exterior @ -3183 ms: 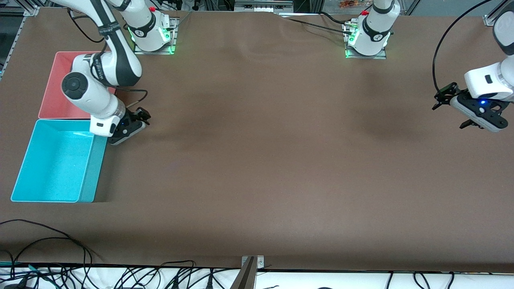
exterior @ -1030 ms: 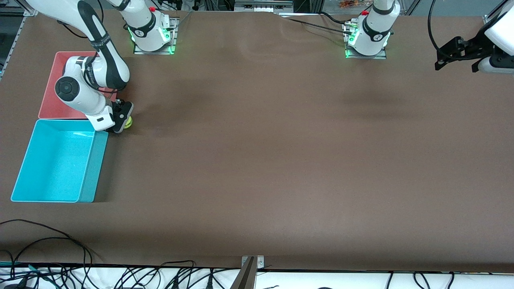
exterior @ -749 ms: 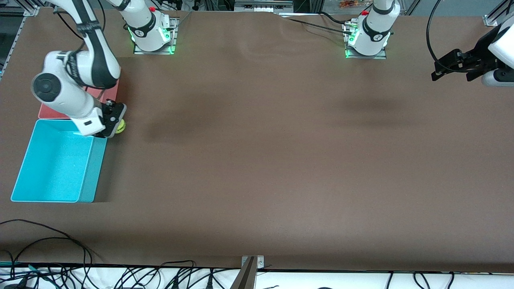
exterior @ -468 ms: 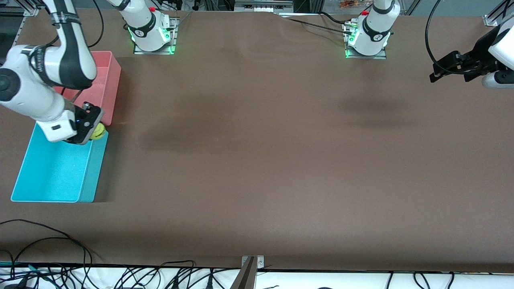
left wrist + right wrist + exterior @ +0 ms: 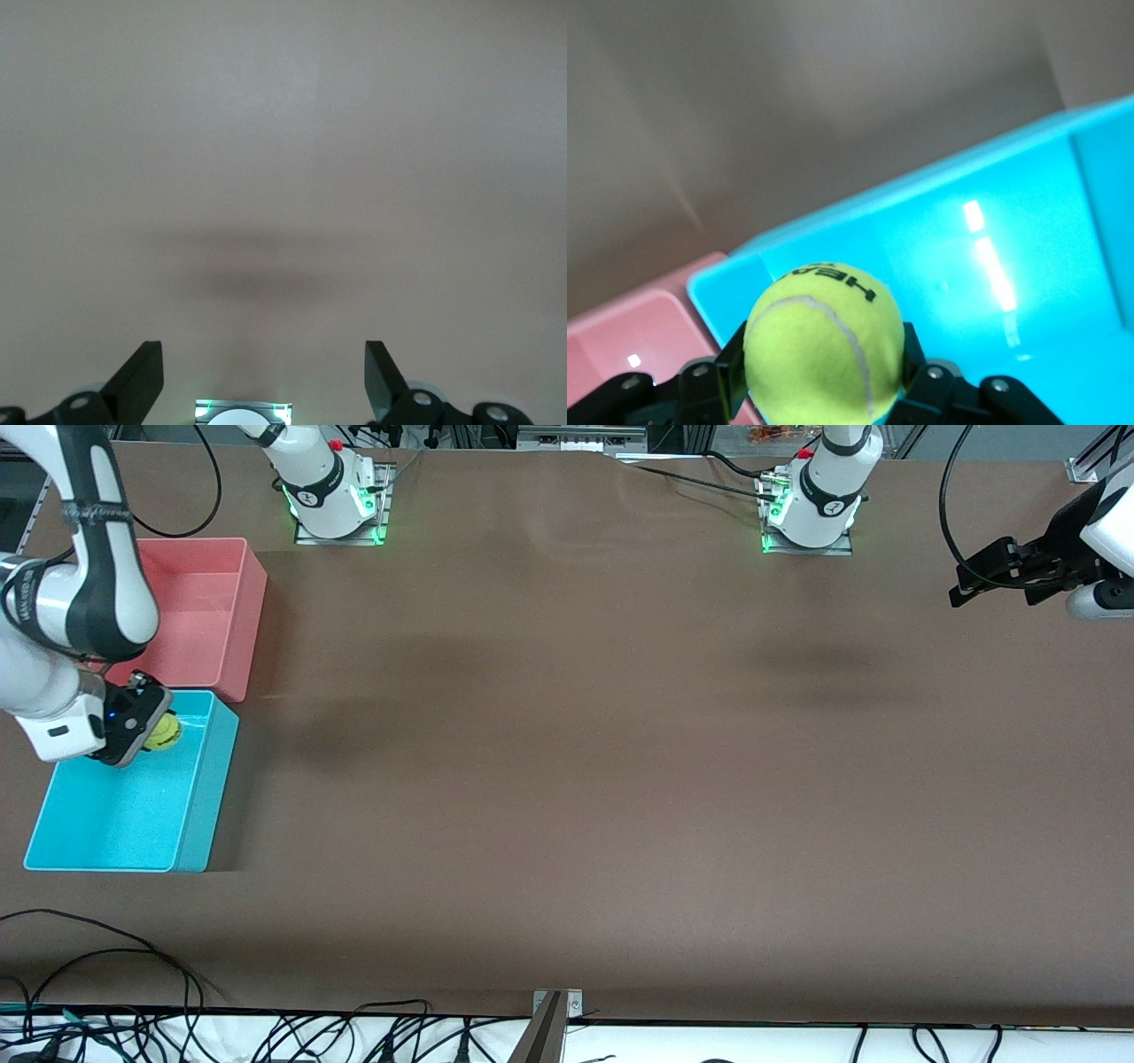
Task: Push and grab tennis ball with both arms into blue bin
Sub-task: 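Carry the ball with the right gripper over the blue bin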
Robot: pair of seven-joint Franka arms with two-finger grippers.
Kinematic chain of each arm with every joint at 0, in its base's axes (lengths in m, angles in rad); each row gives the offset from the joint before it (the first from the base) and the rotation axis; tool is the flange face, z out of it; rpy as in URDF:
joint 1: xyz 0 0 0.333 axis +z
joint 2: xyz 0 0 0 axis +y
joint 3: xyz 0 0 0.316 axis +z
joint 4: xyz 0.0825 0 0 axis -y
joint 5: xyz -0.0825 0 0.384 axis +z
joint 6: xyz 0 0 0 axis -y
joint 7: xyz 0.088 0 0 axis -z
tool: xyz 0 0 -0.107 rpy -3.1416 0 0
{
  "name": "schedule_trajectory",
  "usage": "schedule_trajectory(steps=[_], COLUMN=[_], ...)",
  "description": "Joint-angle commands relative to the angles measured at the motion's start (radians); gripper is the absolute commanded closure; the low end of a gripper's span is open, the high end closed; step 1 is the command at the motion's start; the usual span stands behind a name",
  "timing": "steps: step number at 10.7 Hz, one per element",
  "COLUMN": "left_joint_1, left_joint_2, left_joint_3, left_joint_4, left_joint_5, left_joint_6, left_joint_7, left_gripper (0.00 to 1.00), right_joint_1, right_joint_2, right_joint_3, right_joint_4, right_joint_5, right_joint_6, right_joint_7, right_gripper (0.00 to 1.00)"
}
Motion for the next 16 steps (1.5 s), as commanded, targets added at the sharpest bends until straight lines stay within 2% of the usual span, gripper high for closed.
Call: schedule_trajectory(steps=[1, 2, 4, 6, 9, 10, 11, 13, 14, 15, 16], left_joint_1=[-0.014, -0.012, -0.012, -0.012, -0.014, -0.015, -0.017, -0.023, -0.023, -0.023, -0.023], left_joint_2=[0.015, 0.015, 0.015, 0.014, 0.014, 0.015, 0.015, 0.014, 0.014, 0.014, 0.015], left_joint_3=[0.010, 0.010, 0.010, 0.010, 0.008, 0.008, 0.008, 0.007, 0.005, 0.007, 0.007], left_joint_4=[0.036, 0.036, 0.036, 0.034, 0.036, 0.036, 0.037, 0.039, 0.039, 0.039, 0.039], left_joint_5=[-0.018, -0.018, -0.016, -0.016, -0.016, -0.016, -0.016, -0.019, -0.018, -0.016, -0.013], left_joint_6=[-0.016, -0.016, -0.018, -0.018, -0.018, -0.018, -0.018, -0.018, -0.018, -0.018, -0.018], left_joint_7=[-0.011, -0.011, -0.011, -0.011, -0.011, -0.011, -0.011, -0.013, -0.013, -0.011, -0.011], left_gripper=[0.00, 0.00, 0.00, 0.00, 0.00, 0.00, 0.00, 0.00, 0.00, 0.00, 0.00], right_joint_1=[-0.062, -0.090, -0.152, -0.216, -0.231, -0.230, -0.230, -0.231, -0.230, -0.230, -0.224], right_joint_2=[0.143, 0.221, 0.304, 0.363, 0.412, 0.411, 0.409, 0.401, 0.380, 0.362, 0.316], right_joint_3=[0.009, 0.007, 0.010, 0.042, 0.046, 0.046, 0.046, 0.046, 0.046, 0.050, 0.065], right_joint_4=[0.136, 0.211, 0.272, 0.296, 0.285, 0.283, 0.276, 0.262, 0.256, 0.254, 0.242], right_joint_5=[-0.003, 0.006, 0.058, 0.123, 0.128, 0.129, 0.129, 0.129, 0.128, 0.125, 0.126], right_joint_6=[-0.010, -0.010, -0.010, -0.022, -0.022, -0.022, -0.022, -0.022, -0.024, -0.030, -0.062], right_joint_7=[-0.087, -0.154, -0.251, -0.288, -0.309, -0.311, -0.313, -0.311, -0.314, -0.332, -0.345], right_gripper=[0.70, 0.70, 0.70, 0.69, 0.68, 0.64, 0.54, 0.18, 0.05, 0.00, 0.00])
